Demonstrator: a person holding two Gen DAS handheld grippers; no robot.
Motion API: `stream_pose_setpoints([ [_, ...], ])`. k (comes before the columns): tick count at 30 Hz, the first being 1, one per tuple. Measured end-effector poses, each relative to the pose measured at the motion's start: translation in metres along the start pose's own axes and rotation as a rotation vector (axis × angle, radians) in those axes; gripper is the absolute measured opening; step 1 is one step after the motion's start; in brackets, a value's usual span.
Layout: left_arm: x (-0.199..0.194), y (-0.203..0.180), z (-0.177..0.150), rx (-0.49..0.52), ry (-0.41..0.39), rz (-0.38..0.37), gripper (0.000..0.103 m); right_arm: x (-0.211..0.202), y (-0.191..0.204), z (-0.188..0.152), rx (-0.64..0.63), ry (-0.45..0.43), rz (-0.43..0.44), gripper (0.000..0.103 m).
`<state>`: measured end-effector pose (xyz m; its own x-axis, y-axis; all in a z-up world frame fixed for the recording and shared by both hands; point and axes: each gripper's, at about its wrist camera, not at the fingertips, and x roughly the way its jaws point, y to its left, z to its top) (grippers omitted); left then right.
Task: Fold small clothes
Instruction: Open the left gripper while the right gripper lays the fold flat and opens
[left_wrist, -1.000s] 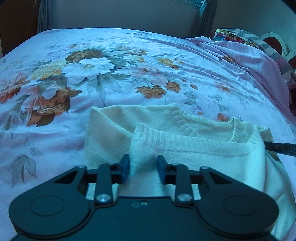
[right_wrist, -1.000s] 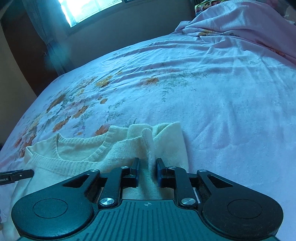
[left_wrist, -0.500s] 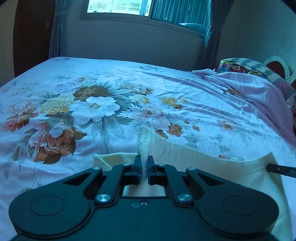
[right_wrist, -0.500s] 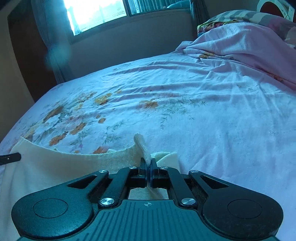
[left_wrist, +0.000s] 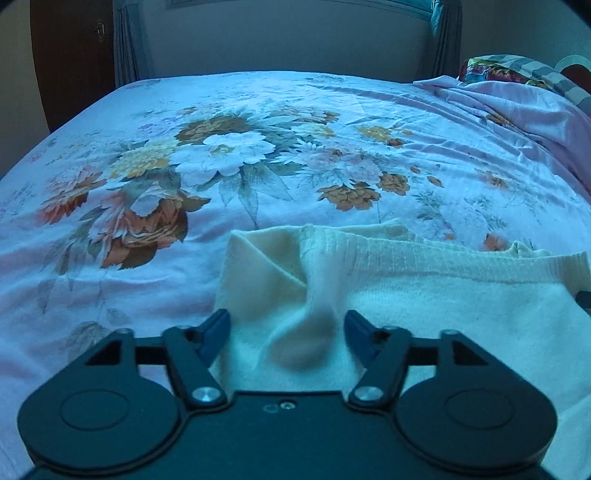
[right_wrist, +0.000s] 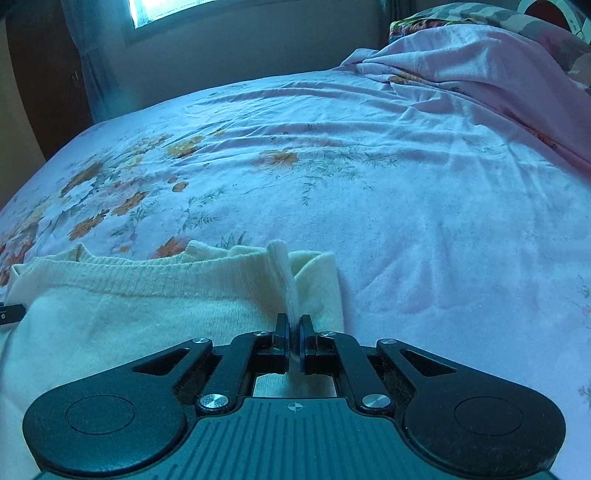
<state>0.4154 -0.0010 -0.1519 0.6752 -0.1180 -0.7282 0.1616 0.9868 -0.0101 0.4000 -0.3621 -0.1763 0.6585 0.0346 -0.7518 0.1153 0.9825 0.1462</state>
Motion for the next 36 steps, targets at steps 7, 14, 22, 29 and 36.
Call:
stream_pose_setpoints([
  [7, -0.069, -0.003, -0.04, 0.067, -0.052, -0.039, 0.076, -0.055, 0.0, -0.044, 0.044, 0.01, 0.057, 0.002],
  [14, -0.067, -0.014, -0.088, 0.093, 0.061, -0.063, 0.075, -0.083, 0.017, -0.093, -0.08, 0.077, 0.07, 0.002],
  [22, -0.083, -0.001, -0.109, 0.006, 0.077, -0.086, 0.069, -0.106, 0.034, -0.135, -0.21, 0.072, 0.033, 0.002],
  [29, -0.109, -0.017, -0.085, -0.021, -0.021, -0.089, 0.061, -0.124, 0.07, -0.115, -0.197, -0.059, 0.055, 0.002],
  [36, -0.081, -0.023, -0.111, 0.006, 0.059, -0.037, 0.072, -0.091, 0.094, -0.143, -0.217, 0.025, 0.048, 0.002],
])
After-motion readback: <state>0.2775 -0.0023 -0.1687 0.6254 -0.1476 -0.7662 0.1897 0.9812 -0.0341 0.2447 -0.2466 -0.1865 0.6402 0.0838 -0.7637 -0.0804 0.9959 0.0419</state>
